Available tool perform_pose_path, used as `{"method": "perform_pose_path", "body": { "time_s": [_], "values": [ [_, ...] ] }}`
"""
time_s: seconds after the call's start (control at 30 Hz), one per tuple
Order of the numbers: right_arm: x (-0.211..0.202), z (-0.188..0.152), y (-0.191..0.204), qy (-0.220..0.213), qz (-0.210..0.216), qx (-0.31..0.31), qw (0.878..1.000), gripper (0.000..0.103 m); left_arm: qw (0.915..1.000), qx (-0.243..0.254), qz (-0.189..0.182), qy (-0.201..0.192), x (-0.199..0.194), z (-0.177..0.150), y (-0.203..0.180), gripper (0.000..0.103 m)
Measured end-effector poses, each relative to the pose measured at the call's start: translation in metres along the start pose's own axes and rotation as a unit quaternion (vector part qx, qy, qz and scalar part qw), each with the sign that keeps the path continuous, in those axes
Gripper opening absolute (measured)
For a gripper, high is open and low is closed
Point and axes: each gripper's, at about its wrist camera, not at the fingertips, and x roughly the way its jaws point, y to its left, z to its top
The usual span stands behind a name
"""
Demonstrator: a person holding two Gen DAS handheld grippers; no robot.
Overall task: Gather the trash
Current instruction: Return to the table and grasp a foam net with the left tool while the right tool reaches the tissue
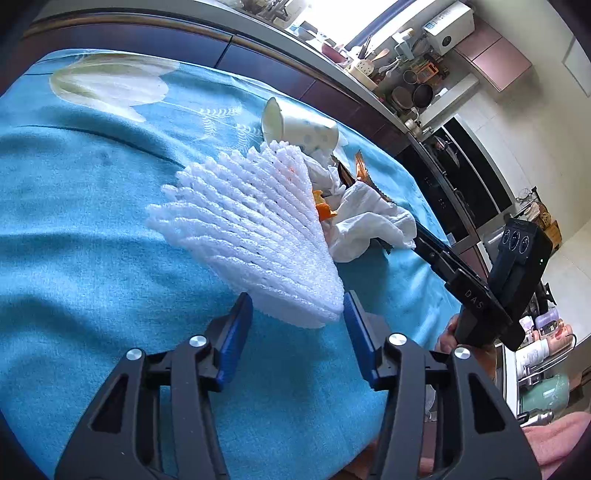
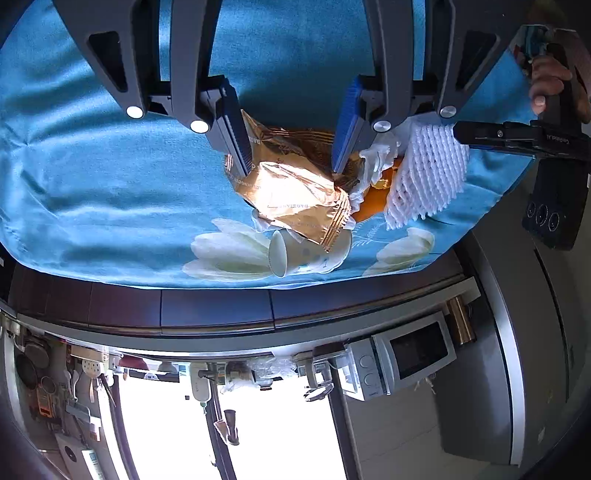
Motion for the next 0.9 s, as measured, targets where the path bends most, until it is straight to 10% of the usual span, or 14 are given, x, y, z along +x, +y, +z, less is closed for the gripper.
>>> {"method": "perform_pose_path", "body": {
  "time_s": [0.13,0.47,0.73,0.9],
  "values": [
    [0.012,0.002,0.013,0.009,-0.013,-0.034,0.999,0.04,1.0,-0.002,0.002,0.001,-0.001,0.001,0.002,0.022],
    [0.009,0.005,0.009,0.01,-0.012,-0.028,0.999,0.002,0.9991,0.021,0.026,-0.028,-0.022,-0.002,-0.003,0.014],
    [0.0,0.005,-0.009,0.007,0.002,0.01,1.0,0.005,0.9976,0.032,0.044,-0.042,-0.042,-0.007,0.002,0.014],
    [-0.008,-0.007,-0.012,0.011,0.037,0.043,0.998,0.033,0.9971,0.038,0.047,-0.045,-0.048,-0.011,0.006,0.014]
  ]
}}
